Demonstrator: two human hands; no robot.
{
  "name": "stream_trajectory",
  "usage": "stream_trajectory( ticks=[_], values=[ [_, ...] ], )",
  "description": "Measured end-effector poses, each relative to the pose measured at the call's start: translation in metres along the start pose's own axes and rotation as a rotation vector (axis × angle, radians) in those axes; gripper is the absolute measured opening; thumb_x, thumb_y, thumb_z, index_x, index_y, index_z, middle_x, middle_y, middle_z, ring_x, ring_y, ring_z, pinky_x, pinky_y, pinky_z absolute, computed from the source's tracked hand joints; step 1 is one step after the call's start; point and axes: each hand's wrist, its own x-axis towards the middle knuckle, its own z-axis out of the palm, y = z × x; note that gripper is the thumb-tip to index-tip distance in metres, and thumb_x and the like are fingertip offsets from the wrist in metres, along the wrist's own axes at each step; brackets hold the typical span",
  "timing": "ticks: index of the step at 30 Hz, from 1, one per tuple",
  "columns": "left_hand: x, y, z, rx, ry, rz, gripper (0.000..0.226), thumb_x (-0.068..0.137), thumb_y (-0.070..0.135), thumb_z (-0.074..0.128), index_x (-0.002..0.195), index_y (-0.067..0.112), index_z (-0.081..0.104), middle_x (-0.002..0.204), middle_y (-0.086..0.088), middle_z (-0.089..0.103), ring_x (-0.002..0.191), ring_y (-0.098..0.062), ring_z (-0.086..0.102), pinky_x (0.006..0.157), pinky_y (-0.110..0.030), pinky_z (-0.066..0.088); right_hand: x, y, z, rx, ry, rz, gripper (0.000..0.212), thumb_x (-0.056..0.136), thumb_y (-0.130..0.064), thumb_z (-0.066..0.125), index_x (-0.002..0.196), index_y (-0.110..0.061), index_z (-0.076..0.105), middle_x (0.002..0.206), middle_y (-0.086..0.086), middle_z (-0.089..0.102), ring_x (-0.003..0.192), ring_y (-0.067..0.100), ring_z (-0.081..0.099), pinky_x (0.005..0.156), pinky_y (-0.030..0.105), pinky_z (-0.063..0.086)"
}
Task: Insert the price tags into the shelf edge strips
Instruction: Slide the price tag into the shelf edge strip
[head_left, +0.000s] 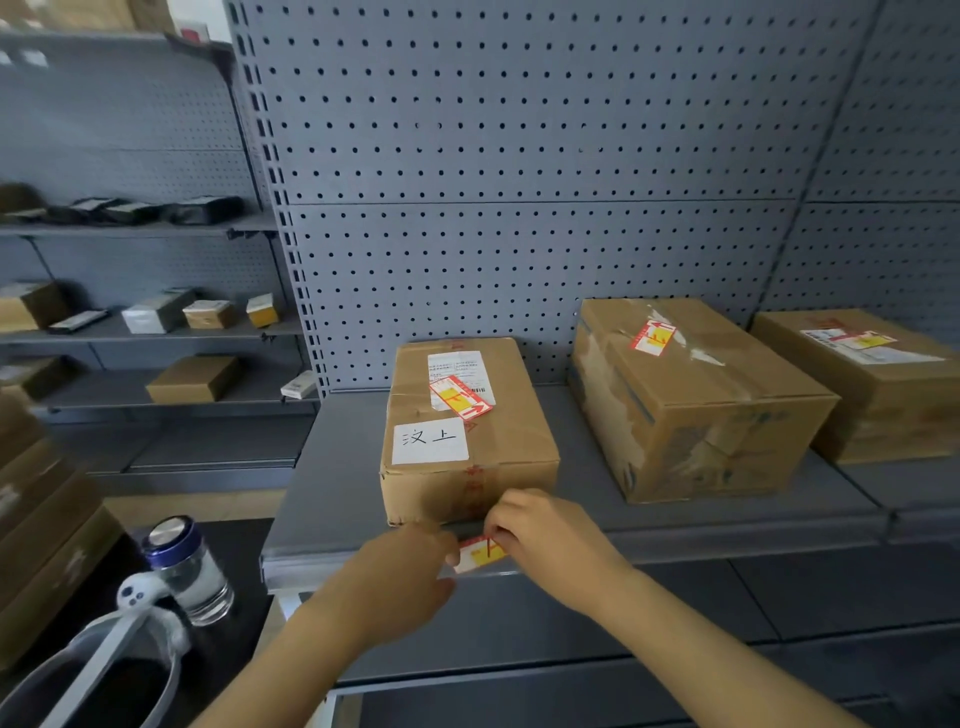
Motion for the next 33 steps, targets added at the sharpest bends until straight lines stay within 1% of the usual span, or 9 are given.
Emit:
stream_trajectory(
  ticks=[4,9,11,14,17,18,23,26,33],
  values=[
    [0.002,0.003,-0.004,0.070,0.032,0.053,0.028,0.091,0.036,0.053,0.119,0.033,0.057,0.120,0.009,0.065,0.101,-0.014,0.065,0.087,-0.024,0.050,-0.005,-0.001,-0.006,0.033,0.053,0.020,0.022,0.097,-0.024,0.043,0.109,-0.019,0.061,0.111,-0.002,0.060,0.104,0.014,0.049,0.082,0.033,0.047],
    [0.016,0.018,-0.017,0.072,0.035,0.164,0.018,0.095,0.031,0.048,0.103,0.028,0.063,0.103,0.008,0.068,0.088,-0.010,0.063,0.079,-0.018,0.051,-0.027,0.007,-0.017,0.013,0.112,0.048,0.020,0.095,-0.018,0.045,0.107,-0.017,0.061,0.110,-0.001,0.060,0.103,0.016,0.048,0.082,0.033,0.046],
    [0.025,0.031,-0.021,0.100,0.047,0.221,0.019,0.096,0.033,0.046,0.106,0.029,0.062,0.106,0.009,0.066,0.092,-0.009,0.061,0.082,-0.016,0.048,-0.040,0.012,-0.024,0.055,0.123,0.100,0.020,0.093,-0.016,0.049,0.108,-0.017,0.062,0.112,-0.001,0.060,0.105,0.016,0.048,0.085,0.034,0.046],
    [0.039,0.060,-0.025,0.163,0.036,0.282,0.025,0.095,0.038,0.042,0.114,0.032,0.057,0.116,0.010,0.062,0.105,-0.012,0.059,0.089,-0.024,0.045,-0.064,0.024,-0.037,0.064,0.108,0.192,0.024,0.090,-0.012,0.050,0.111,-0.016,0.061,0.114,0.001,0.059,0.108,0.017,0.046,0.087,0.033,0.044],
    [0.054,0.092,-0.026,0.201,0.012,0.399,0.007,0.090,0.039,0.046,0.095,0.034,0.048,0.115,0.010,0.060,0.106,-0.012,0.057,0.086,-0.026,0.044,-0.094,0.037,-0.056,0.017,0.023,0.341,0.026,0.089,-0.016,0.054,0.115,-0.015,0.058,0.116,0.005,0.058,0.111,0.022,0.047,0.087,0.039,0.047],
    [0.059,0.105,-0.025,0.201,0.001,0.440,0.008,0.088,0.039,0.048,0.093,0.033,0.045,0.115,0.010,0.059,0.107,-0.012,0.056,0.085,-0.027,0.043,-0.105,0.042,-0.063,0.005,-0.015,0.397,0.028,0.089,-0.018,0.056,0.117,-0.016,0.057,0.117,0.006,0.057,0.111,0.024,0.048,0.088,0.039,0.047],
    [0.089,0.180,-0.013,0.211,-0.048,0.566,0.029,0.086,0.045,0.054,0.112,0.033,0.049,0.120,0.012,0.056,0.110,-0.012,0.055,0.088,-0.029,0.044,-0.167,0.076,-0.095,-0.012,-0.091,0.625,0.036,0.089,-0.025,0.059,0.124,-0.019,0.053,0.128,0.006,0.052,0.119,0.025,0.045,0.095,0.041,0.044],
    [0.108,0.231,0.000,0.214,-0.140,0.609,0.040,0.086,0.047,0.057,0.123,0.033,0.048,0.126,0.009,0.054,0.114,-0.013,0.054,0.094,-0.031,0.046,-0.206,0.102,-0.112,-0.031,-0.106,0.751,0.039,0.089,-0.028,0.058,0.126,-0.020,0.050,0.130,0.007,0.049,0.121,0.027,0.042,0.095,0.040,0.041],
    [0.145,0.358,0.031,0.274,-0.202,0.661,0.042,0.089,0.048,0.054,0.128,0.033,0.046,0.131,0.008,0.052,0.117,-0.015,0.052,0.091,-0.031,0.045,-0.293,0.174,-0.157,-0.071,-0.097,0.854,0.040,0.089,-0.026,0.058,0.127,-0.020,0.051,0.131,0.009,0.048,0.123,0.027,0.040,0.097,0.039,0.040]
  ],
)
